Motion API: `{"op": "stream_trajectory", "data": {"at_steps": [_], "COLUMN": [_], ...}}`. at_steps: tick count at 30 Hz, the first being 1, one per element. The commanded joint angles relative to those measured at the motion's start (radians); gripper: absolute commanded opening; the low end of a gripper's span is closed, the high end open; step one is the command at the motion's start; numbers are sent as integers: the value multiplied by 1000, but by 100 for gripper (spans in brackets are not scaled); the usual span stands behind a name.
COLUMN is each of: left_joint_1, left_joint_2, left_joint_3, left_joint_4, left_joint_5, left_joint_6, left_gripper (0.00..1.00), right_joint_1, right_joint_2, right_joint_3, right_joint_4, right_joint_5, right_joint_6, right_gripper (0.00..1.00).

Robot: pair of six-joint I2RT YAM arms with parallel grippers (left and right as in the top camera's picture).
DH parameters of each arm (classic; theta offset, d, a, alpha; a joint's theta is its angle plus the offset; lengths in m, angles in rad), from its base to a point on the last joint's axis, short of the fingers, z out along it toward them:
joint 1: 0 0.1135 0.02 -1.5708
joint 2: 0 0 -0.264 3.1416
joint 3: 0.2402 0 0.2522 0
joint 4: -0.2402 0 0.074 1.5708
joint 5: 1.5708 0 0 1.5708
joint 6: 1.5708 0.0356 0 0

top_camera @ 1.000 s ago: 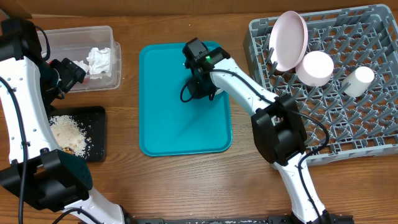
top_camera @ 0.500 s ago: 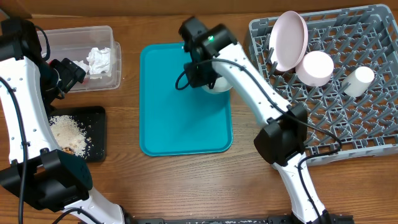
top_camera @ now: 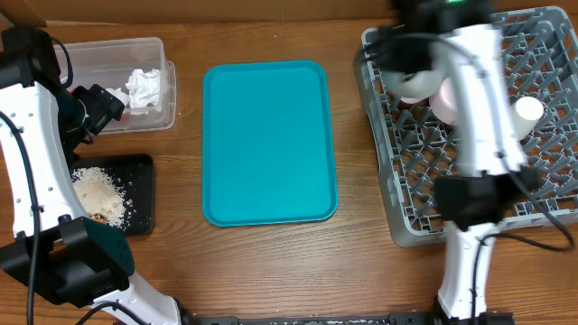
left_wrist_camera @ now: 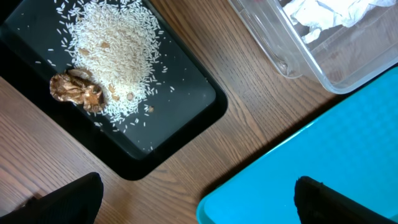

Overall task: Sort waste into correct bins and load items into the dishwasher
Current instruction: 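Carry the bowl to the rack and lower it in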

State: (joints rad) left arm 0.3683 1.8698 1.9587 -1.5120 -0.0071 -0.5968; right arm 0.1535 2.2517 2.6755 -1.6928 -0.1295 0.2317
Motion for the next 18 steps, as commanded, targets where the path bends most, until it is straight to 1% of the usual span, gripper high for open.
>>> {"op": "stream_trajectory", "data": {"at_steps": [1,4,8,10,14,16,18], "left_joint_1": [-2,-2,-2,-2,-2,-2,-2], "left_joint_2": [8,8,8,8,8,8,8], "left_joint_3": [8,8,8,8,8,8,8], "left_joint_4": [0,-1,-1,-1,-1,-1,-1], "left_joint_5": [4,4,4,3,4,4,4], "left_joint_6": [-10,-10,-10,-10,-10,-10,-10], "left_gripper": [100,100,100,100,100,100,100], "right_joint_1": [-129,-246,-347,-378,-419,-429,-440], "right_joint_2": [-113,-165,-246,-286,-350,-356,-356], "right_joint_3": [17,-28,-156,-243,-448,-537,-623], "right_joint_4": [-2,-2,-2,-2,-1,2,31], "right_joint_5": [-212,-388,-419,-420,-454,-512,-610], "right_joint_6": [-15,-69,-101,-125,-224,-288,-354], "right_gripper": [4,4,4,4,4,4,4]}}
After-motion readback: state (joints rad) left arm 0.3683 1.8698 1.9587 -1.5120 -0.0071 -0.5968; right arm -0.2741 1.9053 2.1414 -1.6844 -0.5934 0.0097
